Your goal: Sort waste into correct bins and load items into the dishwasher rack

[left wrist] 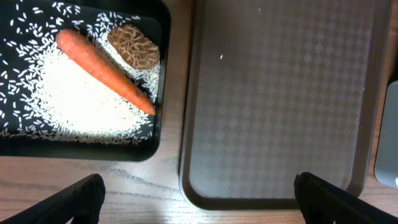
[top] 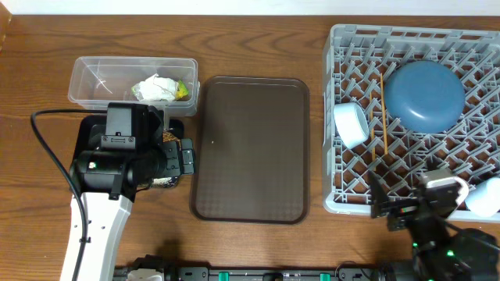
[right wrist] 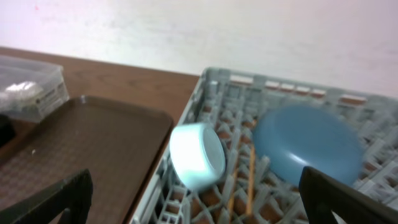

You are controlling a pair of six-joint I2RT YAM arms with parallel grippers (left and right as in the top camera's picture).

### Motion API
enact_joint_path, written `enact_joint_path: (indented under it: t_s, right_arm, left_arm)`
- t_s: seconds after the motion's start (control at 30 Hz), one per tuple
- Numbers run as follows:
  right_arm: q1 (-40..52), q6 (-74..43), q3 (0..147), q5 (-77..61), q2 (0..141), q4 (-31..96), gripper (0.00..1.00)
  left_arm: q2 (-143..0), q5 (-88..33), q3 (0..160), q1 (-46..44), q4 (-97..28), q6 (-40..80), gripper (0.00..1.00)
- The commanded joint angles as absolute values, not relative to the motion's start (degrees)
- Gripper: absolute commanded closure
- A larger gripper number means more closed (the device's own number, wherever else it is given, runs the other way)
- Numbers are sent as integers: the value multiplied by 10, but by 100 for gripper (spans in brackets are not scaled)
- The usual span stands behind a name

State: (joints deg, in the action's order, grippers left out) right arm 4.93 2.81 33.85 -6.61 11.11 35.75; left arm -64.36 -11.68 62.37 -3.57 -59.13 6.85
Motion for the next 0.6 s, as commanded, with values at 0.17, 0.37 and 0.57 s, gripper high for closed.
enact_joint_path:
  t_s: [0.17,0.37,0.57]
  right_arm:
    - [44,30,161,-110,3,256,1]
    - [44,28,74,-112,3,152,1]
    - [44,28,1,-112,3,28,1]
  left_arm:
    - [-644,-120,626,-36,-593,70,2]
    - [-644,-120,626,-36,-593,70,2]
    - [-644,-120,626,-36,-593,70,2]
